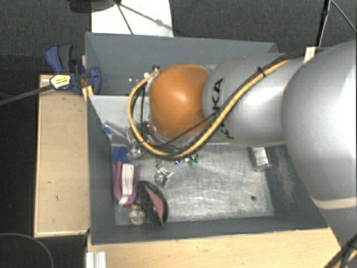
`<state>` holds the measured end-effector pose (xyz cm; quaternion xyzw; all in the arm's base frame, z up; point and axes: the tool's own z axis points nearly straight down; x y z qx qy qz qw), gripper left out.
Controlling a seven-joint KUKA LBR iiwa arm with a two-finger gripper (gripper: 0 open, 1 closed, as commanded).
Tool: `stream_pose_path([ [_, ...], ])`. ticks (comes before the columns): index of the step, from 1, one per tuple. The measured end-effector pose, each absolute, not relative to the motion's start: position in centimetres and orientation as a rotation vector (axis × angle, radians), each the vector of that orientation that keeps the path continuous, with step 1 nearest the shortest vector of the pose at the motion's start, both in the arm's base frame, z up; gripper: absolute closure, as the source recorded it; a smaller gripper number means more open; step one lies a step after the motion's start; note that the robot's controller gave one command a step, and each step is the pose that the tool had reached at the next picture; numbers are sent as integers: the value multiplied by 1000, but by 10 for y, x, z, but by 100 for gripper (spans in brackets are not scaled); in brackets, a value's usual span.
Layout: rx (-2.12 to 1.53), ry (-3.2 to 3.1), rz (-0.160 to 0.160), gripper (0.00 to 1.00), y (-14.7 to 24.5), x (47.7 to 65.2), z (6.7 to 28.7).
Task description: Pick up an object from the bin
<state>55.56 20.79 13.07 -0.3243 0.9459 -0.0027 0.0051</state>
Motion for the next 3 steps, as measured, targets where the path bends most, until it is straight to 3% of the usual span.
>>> stream_pose_path([
  [1, -1356, 2829, -33, 0, 232, 543, 98],
  [2, -1769, 2568, -20, 0, 244, 518, 86],
  [3, -1764, 2552, 0, 100, 253, 516, 87],
])
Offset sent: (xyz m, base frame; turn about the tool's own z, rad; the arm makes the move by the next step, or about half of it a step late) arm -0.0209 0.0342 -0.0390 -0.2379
